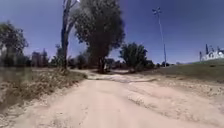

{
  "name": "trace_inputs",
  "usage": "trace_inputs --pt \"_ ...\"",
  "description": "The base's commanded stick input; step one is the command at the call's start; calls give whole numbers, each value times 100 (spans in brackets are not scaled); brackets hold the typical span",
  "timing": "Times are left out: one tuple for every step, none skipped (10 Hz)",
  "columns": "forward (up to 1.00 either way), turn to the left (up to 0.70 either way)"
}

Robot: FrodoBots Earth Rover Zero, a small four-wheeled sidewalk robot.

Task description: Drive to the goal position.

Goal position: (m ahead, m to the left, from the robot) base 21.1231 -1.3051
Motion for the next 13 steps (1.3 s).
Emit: trace_inputs --pt "85 0" --pt "85 0" --pt "85 0" --pt "85 0" --pt "85 0" --pt "85 0" --pt "85 0" --pt "85 0" --pt "85 0" --pt "85 0" --pt "85 0" --pt "85 0" --pt "85 0"
